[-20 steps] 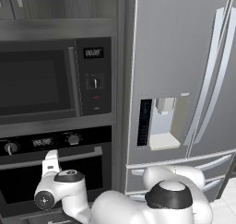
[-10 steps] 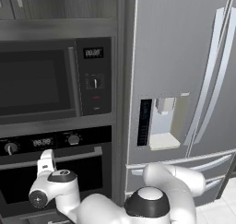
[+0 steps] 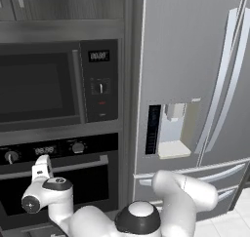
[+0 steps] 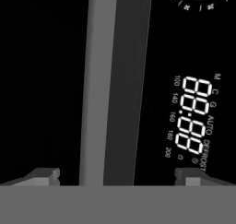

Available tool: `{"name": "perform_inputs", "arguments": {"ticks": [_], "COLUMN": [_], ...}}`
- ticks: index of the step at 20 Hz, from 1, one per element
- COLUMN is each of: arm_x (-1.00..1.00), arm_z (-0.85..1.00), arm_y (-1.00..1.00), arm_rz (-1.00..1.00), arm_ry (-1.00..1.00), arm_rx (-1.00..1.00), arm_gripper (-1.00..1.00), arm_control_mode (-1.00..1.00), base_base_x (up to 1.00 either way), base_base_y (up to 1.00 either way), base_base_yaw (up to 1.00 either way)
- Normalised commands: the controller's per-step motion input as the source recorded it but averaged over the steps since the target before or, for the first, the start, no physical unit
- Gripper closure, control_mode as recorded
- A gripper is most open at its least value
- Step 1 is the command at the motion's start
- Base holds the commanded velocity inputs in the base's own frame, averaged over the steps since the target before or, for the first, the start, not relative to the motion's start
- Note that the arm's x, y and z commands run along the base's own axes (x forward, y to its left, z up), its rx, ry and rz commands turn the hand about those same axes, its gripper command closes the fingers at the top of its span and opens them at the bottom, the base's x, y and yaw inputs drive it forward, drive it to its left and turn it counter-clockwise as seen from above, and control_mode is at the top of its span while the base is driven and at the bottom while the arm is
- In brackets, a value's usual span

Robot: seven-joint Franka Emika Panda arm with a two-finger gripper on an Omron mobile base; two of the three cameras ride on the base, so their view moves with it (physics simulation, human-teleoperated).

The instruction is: Take the fish from the oven and place it on the plate on the counter.

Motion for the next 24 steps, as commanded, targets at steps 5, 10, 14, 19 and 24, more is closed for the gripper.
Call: {"name": "perform_inputs", "arguments": {"ticks": [5,10,14,19,24], "arm_x": [0.12,0.20,0.28,0.37,0.38], "arm_z": [-0.30,-0.35,-0.26,-0.25,-0.25], "arm_y": [0.15,0.11,0.09,0.07,0.08], "arm_rz": [0.00,0.00,0.00,0.00,0.00], "arm_ry": [-0.06,-0.07,-0.05,-0.05,-0.04], "arm_rx": [-0.02,-0.02,-0.01,-0.01,-0.01], "arm_gripper": [-1.00,-1.00,-1.00,-1.00,-1.00], "arm_control_mode": [-1.00,-1.00,-1.00,-1.00,-1.00], "base_base_x": [0.00,0.00,0.00,0.00,0.00], "base_base_y": [0.00,0.00,0.00,0.00,0.00], "base_base_yaw": [0.00,0.00,0.00,0.00,0.00]}}
